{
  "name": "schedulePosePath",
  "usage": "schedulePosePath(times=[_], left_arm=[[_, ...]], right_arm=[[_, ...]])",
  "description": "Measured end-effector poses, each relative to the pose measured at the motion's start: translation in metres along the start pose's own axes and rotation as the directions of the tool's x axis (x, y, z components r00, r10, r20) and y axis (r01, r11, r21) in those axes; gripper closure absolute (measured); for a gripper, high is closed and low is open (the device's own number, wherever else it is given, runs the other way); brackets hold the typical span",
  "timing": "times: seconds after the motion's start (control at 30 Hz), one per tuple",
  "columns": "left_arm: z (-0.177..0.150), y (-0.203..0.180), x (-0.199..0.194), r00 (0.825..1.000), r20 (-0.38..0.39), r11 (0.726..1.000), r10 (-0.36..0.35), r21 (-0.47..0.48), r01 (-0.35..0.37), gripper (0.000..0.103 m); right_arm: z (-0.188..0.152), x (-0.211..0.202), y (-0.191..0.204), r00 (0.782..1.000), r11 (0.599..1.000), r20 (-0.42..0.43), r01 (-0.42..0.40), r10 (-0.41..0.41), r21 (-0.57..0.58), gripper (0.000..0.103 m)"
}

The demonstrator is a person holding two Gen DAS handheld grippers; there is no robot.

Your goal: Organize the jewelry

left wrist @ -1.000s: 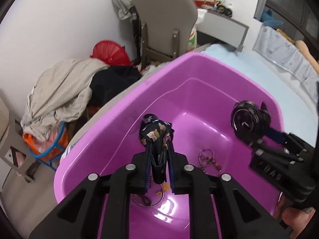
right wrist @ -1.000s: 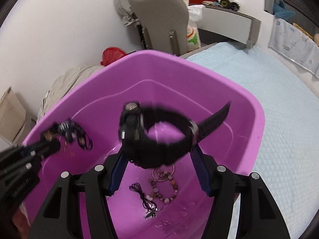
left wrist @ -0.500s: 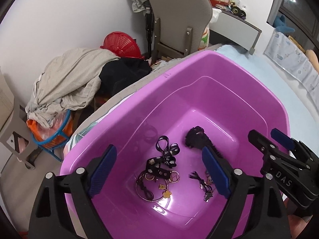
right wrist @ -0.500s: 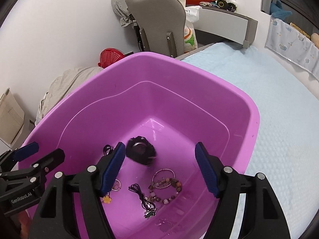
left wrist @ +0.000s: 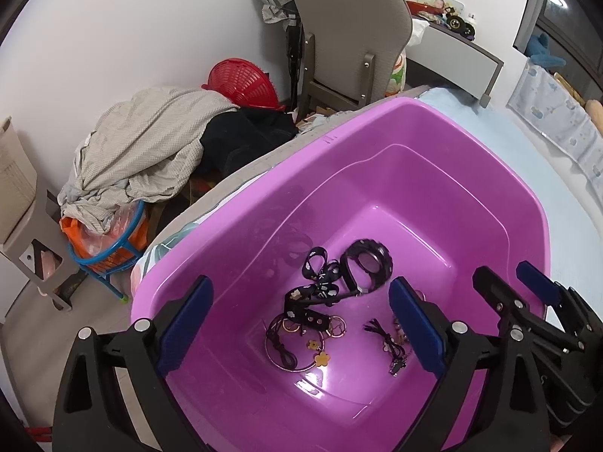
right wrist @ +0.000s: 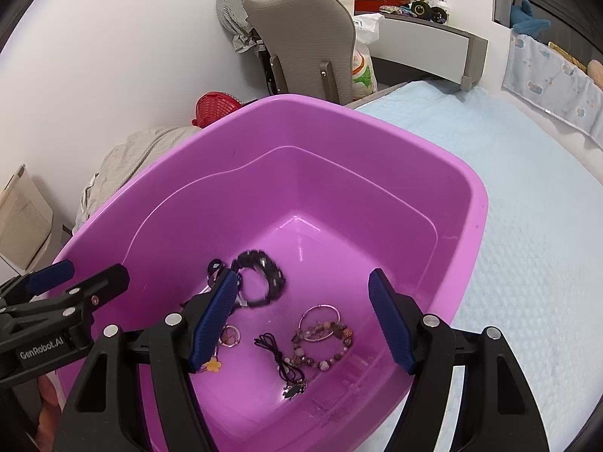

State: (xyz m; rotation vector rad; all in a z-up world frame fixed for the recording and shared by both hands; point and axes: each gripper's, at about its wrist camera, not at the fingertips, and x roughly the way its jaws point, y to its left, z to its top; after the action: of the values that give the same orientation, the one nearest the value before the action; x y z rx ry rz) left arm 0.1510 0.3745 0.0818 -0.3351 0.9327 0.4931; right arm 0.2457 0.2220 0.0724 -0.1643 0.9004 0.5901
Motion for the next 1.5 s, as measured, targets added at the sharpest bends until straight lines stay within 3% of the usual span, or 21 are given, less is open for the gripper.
schedulePosePath(times=[0.5,0.87,1.5], left_arm=[[-0.005,-0.001,-0.017,0.999,0.026,1.0,0.026,0.014,-0.027,0.01],[-0.011,-0.006,-0.043,0.994,0.095,0.998,0.053,0.04,-0.057,0.01],[-0.03,-0.014,-0.084,0.99,0.14,0.998,0.031,0.05,-0.038,0.008]], right_arm=[[-0.01,-0.02,0.001,0.999,1.0,0.037,0.005,-0.006,0.012,0.034],[-0.022,-0.042,0.002,0.998,0.999,0.063,0.027,-0.028,0.02,0.034],[-0.045,-0.092,0.004,0.992,0.998,0.114,0.05,-0.055,0.046,0.032]])
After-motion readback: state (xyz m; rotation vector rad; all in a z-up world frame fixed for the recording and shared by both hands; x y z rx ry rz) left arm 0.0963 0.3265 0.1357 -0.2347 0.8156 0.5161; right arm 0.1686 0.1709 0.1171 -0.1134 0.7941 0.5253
